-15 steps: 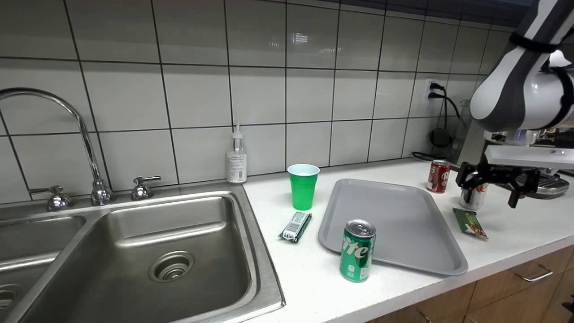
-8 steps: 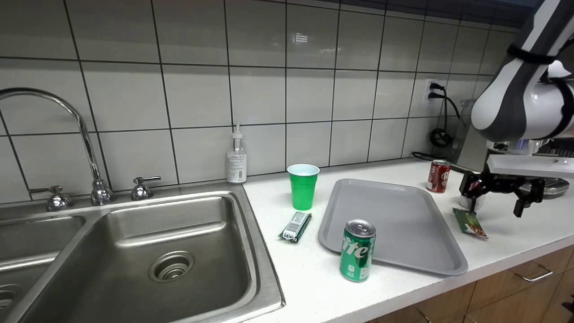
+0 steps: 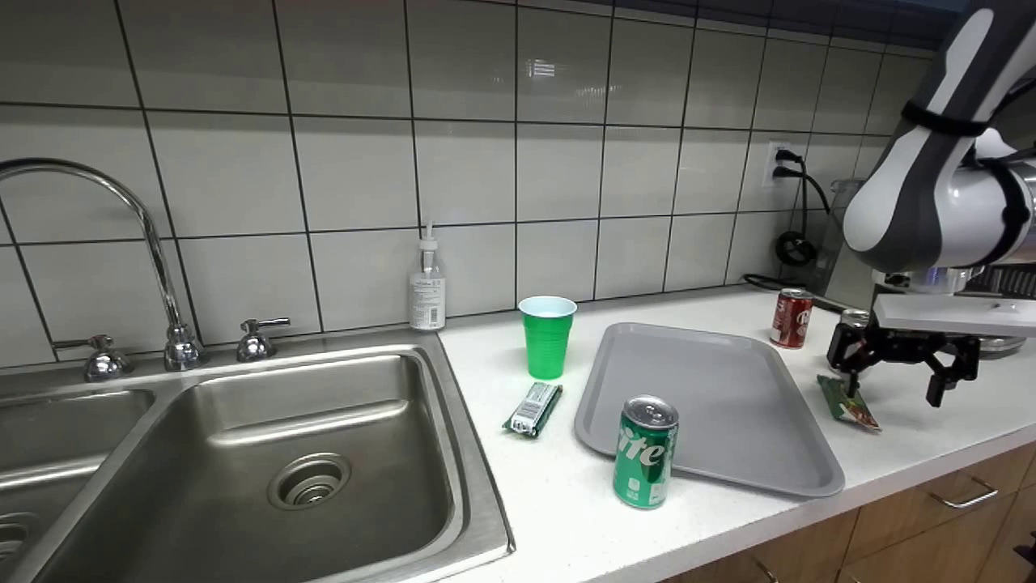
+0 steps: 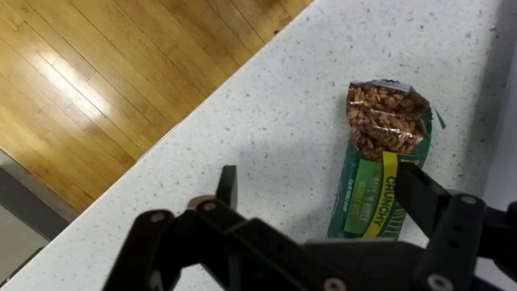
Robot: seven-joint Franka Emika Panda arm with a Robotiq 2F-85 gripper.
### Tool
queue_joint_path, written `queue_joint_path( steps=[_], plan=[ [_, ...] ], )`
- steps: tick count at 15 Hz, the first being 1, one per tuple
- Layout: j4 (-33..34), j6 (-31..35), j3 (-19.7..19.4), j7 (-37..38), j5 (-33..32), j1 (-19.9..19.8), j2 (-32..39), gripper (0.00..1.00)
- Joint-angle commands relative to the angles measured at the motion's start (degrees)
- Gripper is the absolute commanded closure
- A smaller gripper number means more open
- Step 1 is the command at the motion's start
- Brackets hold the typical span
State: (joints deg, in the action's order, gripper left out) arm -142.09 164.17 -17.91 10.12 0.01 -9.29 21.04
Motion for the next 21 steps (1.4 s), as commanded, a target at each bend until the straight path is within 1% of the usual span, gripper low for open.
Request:
queue_joint_path(
  steps=[1, 21],
  plan=[
    [1.7, 0.2, -0.5, 1.4, 0.1, 0.8, 1.4, 0.00],
    [7.3, -0.3, 1.4, 0.6, 1.4, 0.4, 5.6, 0.00]
  ],
)
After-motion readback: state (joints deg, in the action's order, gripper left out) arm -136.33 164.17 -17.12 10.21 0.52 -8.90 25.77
